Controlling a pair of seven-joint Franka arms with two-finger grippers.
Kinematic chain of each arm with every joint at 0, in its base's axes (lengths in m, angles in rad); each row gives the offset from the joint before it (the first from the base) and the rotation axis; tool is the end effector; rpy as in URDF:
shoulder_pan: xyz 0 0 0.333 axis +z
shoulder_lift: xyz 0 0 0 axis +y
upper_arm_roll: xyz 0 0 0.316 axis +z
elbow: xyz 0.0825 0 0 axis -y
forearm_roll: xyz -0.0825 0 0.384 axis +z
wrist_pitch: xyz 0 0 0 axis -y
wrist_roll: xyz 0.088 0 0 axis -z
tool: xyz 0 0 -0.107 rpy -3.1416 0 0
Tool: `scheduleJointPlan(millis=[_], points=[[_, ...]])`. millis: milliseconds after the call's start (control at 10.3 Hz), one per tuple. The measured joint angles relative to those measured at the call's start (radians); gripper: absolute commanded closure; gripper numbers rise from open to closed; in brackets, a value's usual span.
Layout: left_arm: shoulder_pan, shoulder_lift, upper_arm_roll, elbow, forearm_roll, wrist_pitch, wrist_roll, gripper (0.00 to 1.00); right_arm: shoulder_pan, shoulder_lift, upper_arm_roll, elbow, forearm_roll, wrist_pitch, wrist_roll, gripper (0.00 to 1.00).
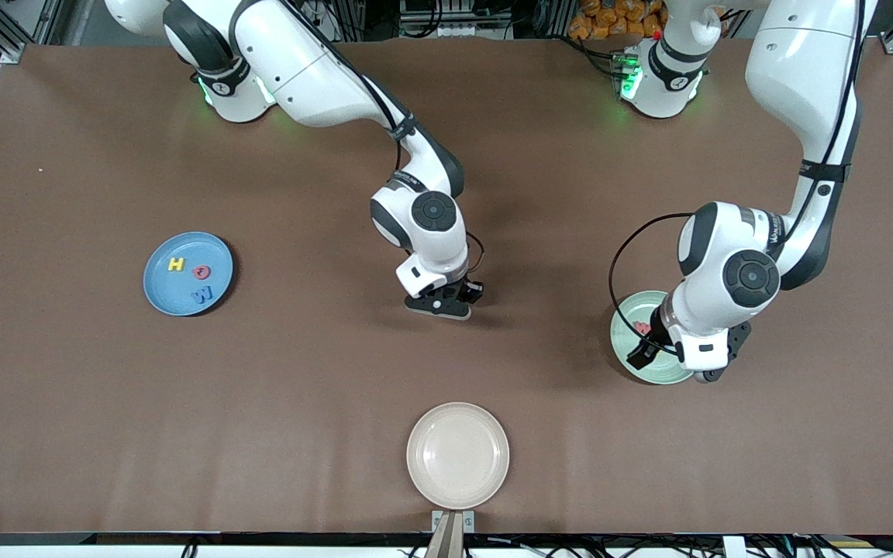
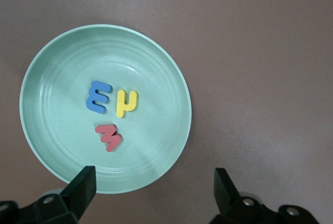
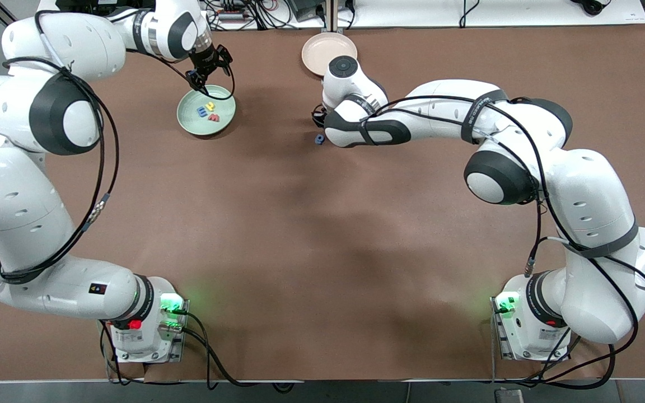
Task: Sort uppercase to blue plate, lowercase to green plate
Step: 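Lift the teal b with the right gripper above the table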
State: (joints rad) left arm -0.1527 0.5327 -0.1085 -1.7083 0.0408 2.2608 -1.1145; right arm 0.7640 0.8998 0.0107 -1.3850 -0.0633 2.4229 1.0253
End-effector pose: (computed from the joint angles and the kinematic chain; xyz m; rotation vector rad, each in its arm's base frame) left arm 0.6533 -0.1658 0.2860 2.8367 1.2723 0.0051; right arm 0.5338 0.5196 0.1819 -3.0344 0.3205 -0.1753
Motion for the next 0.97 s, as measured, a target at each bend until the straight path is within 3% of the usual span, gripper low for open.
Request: scheduleJointPlan(millis=[389, 972], points=[[-0.014, 0.0, -0.007, 0.0, -0.001, 0.0, -0.011, 0.0, -0.002, 0.0, -0.002, 0.003, 0.001, -0.007, -0.036, 0.63], [-0.032, 0.0, -0.008, 0.0, -0.002, -0.001, -0.03, 0.0, -0.065, -0.029, -0.011, 0.024, 0.004, -0.125, -0.243, 0.63]])
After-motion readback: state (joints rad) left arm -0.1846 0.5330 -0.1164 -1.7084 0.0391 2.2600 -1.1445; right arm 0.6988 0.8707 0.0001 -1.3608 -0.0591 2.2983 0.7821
